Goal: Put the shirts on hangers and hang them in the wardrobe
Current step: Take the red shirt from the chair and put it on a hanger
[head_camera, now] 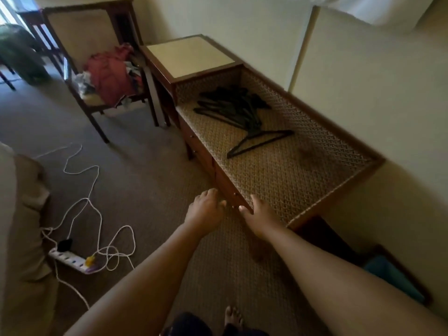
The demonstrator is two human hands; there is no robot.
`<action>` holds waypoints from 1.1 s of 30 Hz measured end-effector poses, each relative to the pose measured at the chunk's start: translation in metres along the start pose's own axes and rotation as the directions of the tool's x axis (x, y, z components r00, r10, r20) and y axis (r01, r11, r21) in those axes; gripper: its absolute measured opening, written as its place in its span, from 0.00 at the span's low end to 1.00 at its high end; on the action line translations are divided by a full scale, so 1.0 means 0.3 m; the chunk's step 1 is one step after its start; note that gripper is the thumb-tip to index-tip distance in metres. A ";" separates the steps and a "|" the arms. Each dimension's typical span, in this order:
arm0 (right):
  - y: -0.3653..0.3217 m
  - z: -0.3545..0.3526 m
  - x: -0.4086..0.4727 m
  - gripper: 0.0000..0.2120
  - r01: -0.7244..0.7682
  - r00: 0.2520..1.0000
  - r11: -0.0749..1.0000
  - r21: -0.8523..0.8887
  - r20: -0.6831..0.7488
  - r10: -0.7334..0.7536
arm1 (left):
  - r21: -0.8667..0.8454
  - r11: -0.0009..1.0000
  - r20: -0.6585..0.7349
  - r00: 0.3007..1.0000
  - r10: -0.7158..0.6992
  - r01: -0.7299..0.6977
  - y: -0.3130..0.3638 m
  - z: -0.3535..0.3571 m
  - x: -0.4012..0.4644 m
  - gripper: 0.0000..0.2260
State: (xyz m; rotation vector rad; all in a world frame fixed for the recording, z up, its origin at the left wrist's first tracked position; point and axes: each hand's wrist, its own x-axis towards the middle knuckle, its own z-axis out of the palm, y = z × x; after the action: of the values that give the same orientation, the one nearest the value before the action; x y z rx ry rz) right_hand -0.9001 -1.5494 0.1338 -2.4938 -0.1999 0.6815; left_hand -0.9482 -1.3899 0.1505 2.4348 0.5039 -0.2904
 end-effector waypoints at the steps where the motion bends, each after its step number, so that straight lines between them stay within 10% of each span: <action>1: -0.035 -0.016 0.066 0.32 -0.015 1.000 1.000 0.004 -0.009 0.015 | -0.011 1.000 0.017 1.000 0.007 -0.007 -0.002 -0.030 0.072 0.25; 18: -0.164 -0.360 1.097 0.30 -0.248 0.962 0.968 0.039 -0.109 0.251 | 0.028 0.992 0.218 0.969 0.115 -0.124 0.112 -0.141 1.206 0.15; 33: 0.186 -0.472 1.855 0.27 -0.093 0.995 0.927 -0.364 -0.003 0.099 | 0.239 0.971 0.299 0.952 -0.069 -0.005 0.229 0.222 1.759 0.18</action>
State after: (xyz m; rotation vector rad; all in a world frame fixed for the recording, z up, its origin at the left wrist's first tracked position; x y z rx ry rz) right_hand -0.3489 -1.5092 -0.0320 -2.8701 -0.2280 0.7612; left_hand -0.4483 -1.3315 -0.0350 2.5460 0.3888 -0.7681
